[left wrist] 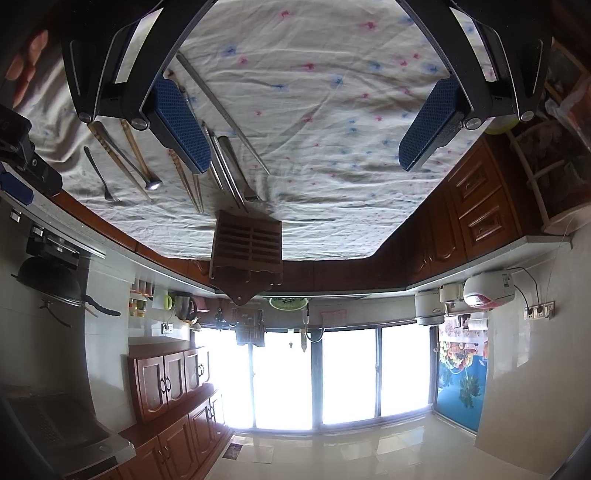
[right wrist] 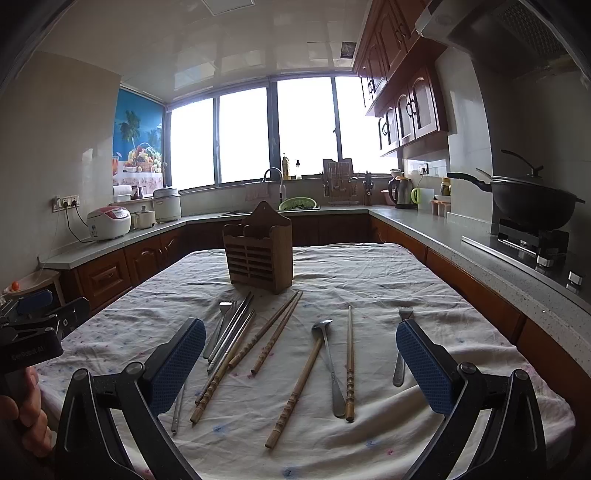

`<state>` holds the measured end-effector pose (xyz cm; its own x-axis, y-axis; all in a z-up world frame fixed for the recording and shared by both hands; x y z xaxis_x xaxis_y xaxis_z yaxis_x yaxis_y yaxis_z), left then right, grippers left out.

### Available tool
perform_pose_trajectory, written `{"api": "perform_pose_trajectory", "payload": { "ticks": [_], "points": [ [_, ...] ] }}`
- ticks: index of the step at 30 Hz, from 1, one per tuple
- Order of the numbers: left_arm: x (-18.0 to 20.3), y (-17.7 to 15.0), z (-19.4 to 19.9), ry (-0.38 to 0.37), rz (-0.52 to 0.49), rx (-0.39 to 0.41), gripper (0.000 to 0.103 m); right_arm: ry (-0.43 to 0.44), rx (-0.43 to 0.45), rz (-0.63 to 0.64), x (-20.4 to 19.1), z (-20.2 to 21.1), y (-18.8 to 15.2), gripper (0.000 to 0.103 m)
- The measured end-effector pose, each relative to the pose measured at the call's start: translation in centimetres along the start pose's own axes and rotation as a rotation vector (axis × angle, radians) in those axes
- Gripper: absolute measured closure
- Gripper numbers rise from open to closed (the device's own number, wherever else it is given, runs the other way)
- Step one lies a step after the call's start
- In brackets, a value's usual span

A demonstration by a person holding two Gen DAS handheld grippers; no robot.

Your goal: Organize utensils

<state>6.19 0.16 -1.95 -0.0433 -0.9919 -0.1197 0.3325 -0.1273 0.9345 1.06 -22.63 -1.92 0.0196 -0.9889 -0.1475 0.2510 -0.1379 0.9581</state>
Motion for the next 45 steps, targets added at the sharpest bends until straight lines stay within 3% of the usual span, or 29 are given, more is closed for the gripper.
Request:
{"api": "perform_pose_trajectory", "payload": {
  "ticks": [45],
  "points": [
    [-0.74,-0.25,-0.78,0.007,0.020,-0.023,0.000,0.028,-0.006,0.008,-0.94,0.12,0.15,0.000]
  ]
}}
Point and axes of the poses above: each gripper's, at about its wrist camera, not at the fingertips, and z roughly against the way its jaws point, x to its right, y to its top, the point moved 7 cm from there along -z, roughly the way its jaws point, and after that the axes turned 7 degrees about -z, right-handed, at the moved point
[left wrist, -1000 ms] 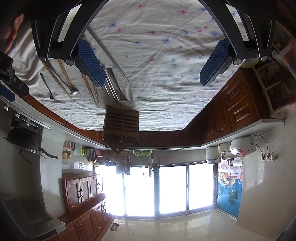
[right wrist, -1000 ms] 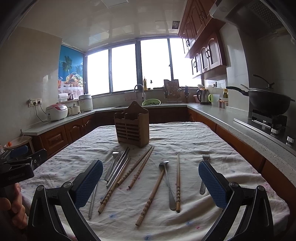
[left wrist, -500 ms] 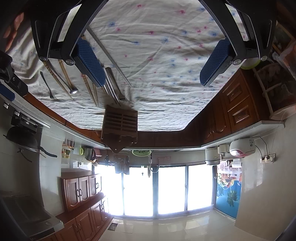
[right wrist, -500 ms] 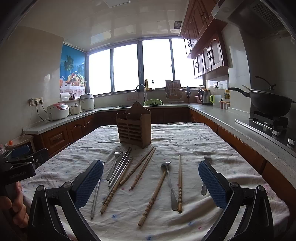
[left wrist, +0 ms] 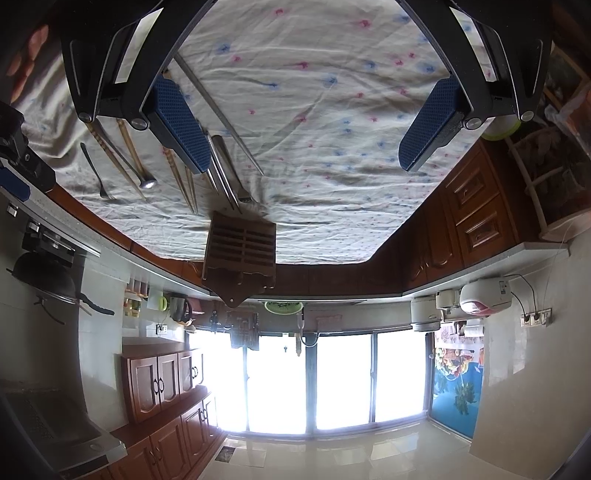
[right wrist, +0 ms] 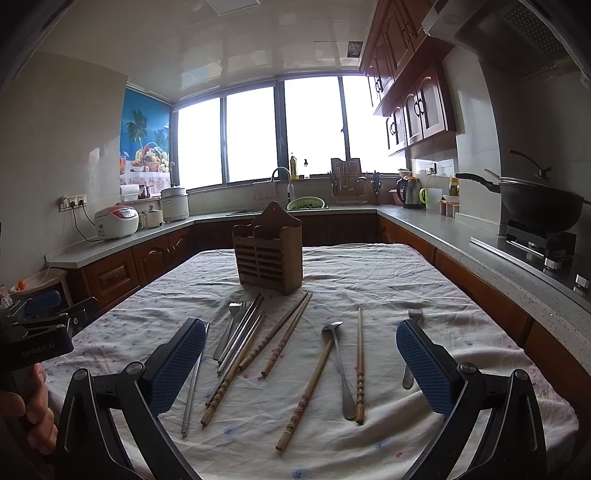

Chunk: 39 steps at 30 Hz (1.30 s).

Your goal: Organize utensils

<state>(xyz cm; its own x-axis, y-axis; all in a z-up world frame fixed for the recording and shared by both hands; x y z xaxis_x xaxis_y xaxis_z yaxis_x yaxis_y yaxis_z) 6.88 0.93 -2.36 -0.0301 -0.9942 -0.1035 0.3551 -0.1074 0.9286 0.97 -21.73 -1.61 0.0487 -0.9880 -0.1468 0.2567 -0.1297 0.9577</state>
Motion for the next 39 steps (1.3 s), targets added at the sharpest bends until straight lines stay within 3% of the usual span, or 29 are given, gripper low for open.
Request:
{"api": "perform_pose_trajectory", "payload": {
  "ticks": [7,23,34,36,39],
  "points": [
    [0.0,0.1,-2.5,-0.071,0.045,-0.107,0.000,0.016,-0.040,-0.018,0.2,-0.7,0.4,0.000],
    [2.2,-0.1,-11.1,-0.145,-0.003,-0.357,0.003,0.020,-0.196,-0.088,2.8,-6.3,1.1,0.001],
    [4.5,-1.3,-16.9,-0.214,-0.022,-0.515,0.025,0.018,-0.379,-0.169,6.3,-13.9,1.0,0.025],
    [4.8,-1.5,-17.8,-0.220,-0.023,-0.539,0.027,0.009,-0.425,-0.187,7.2,-15.7,0.7,0.039],
    [5.2,-1.6,-19.1,-0.230,-0.026,-0.575,0.028,-0.004,-0.487,-0.202,8.2,-18.3,0.2,0.046]
  ]
}}
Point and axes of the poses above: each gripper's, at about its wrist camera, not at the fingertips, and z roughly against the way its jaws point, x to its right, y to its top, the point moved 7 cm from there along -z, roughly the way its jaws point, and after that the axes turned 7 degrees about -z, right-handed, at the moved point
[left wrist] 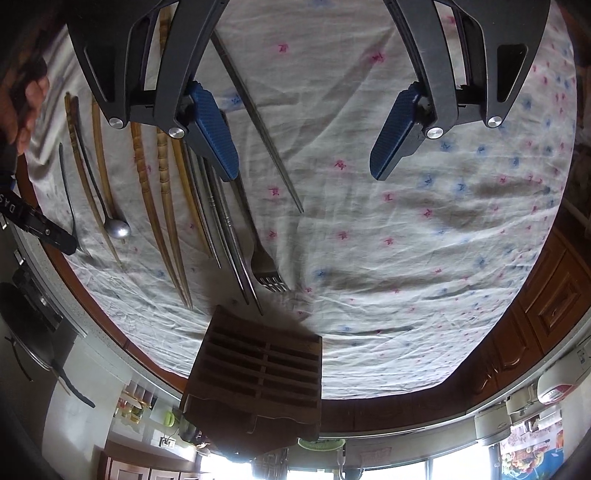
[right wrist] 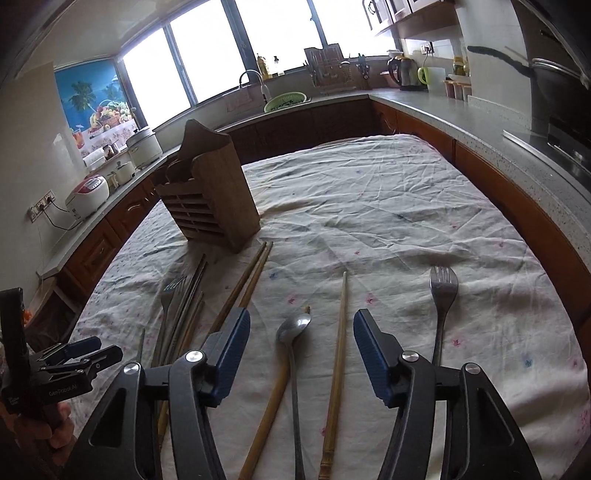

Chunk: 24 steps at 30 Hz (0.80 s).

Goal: Organize utensils
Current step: 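Close the right gripper on a bamboo chopstick while the left gripper grasps a metal chopstick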

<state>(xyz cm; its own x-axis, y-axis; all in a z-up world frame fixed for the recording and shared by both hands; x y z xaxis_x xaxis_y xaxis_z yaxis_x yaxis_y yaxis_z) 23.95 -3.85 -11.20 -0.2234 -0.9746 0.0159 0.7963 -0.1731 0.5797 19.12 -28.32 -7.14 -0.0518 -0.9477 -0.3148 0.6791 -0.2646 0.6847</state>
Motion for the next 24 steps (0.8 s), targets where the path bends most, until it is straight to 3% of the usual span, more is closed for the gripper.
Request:
{"api": "perform_pose_trajectory", "payload": {
  "ticks": [3,5,7,10,12,18,19,20,24],
  "points": [
    [0.3,0.5,-1.4,0.007,-0.023,-0.039,0.037,-0.015,-0.037,-0.003,0.5,-2.1,0.6,0.053],
    [0.4,0.5,-2.4,0.010,-0.034,-0.072,0.052,-0.026,-0.060,0.001,0.8,-3.3,0.7,0.057],
    [0.6,0.4,-3.3,0.011,-0.041,-0.100,0.058,-0.042,-0.084,0.003,1.2,-4.5,0.9,0.058],
    [1.0,0.6,-3.4,0.043,-0.080,-0.089,0.059,-0.070,-0.114,0.014,1.7,-5.9,1.0,0.062],
    [1.3,0.5,-3.5,0.050,-0.093,-0.084,0.061,-0.092,-0.135,0.023,2.0,-6.7,0.9,0.070],
    [2.3,1.0,-3.8,0.035,-0.142,-0.060,0.092,-0.143,-0.150,0.074,2.2,-8.4,1.3,0.085],
    [2.2,1.1,-3.8,0.030,-0.142,-0.057,0.094,-0.152,-0.150,0.086,2.2,-8.5,1.4,0.087],
    [2.2,1.1,-3.8,0.021,-0.138,-0.054,0.095,-0.157,-0.151,0.093,2.2,-8.4,1.4,0.097],
    [1.6,1.1,-3.2,-0.046,-0.098,-0.043,0.099,-0.106,-0.148,0.045,2.4,-7.8,1.6,0.098]
  ]
}}
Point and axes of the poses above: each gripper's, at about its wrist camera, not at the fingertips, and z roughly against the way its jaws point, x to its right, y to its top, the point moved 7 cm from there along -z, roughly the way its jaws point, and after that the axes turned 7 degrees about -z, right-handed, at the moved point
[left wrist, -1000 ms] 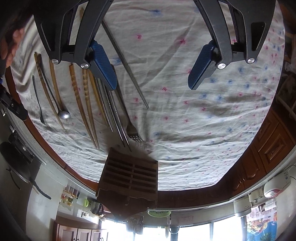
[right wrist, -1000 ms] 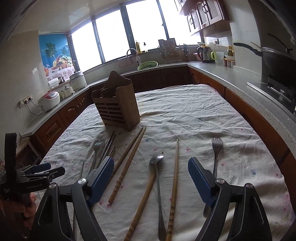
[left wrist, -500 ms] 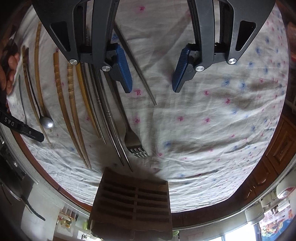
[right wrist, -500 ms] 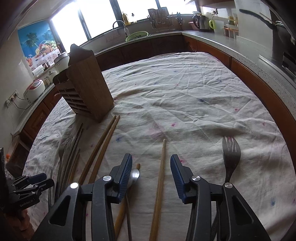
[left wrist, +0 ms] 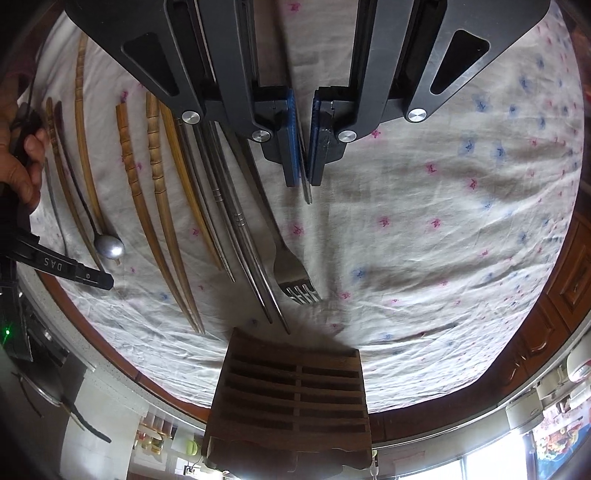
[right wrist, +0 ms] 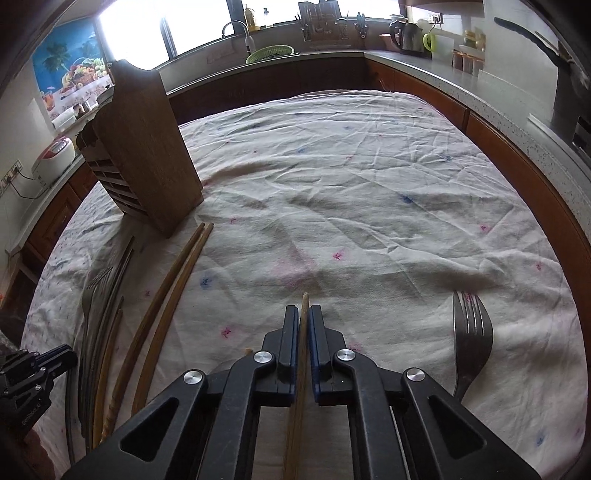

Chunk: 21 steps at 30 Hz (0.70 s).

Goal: Organize utensils
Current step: 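Close the right gripper on a bamboo chopstick while the left gripper grasps a metal chopstick, then lift both held chopsticks and lower them into the wooden utensil holder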

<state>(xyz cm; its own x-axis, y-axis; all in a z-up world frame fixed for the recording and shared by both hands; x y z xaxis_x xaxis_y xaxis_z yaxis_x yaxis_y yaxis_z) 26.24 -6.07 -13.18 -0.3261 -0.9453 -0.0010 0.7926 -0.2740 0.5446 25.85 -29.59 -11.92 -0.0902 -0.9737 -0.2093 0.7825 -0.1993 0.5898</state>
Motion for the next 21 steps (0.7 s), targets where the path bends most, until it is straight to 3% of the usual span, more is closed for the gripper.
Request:
{"api": "perform_pose_trajectory", "payload": {
  "ticks": [3,9,21],
  "points": [
    [-0.5,0.0,1.2,-0.049,0.024,0.030,0.099,0.052,0.031,-0.024,-0.8,1.8,0.1,0.098],
    [-1.1,0.0,5.0,-0.077,0.038,0.103,0.099,0.149,0.114,-0.022,-3.3,6.7,0.7,0.098],
    [-3.4,1.1,12.5,-0.094,0.066,0.259,0.099,0.283,0.231,0.007,-8.0,14.0,1.6,0.098]
  ]
}}
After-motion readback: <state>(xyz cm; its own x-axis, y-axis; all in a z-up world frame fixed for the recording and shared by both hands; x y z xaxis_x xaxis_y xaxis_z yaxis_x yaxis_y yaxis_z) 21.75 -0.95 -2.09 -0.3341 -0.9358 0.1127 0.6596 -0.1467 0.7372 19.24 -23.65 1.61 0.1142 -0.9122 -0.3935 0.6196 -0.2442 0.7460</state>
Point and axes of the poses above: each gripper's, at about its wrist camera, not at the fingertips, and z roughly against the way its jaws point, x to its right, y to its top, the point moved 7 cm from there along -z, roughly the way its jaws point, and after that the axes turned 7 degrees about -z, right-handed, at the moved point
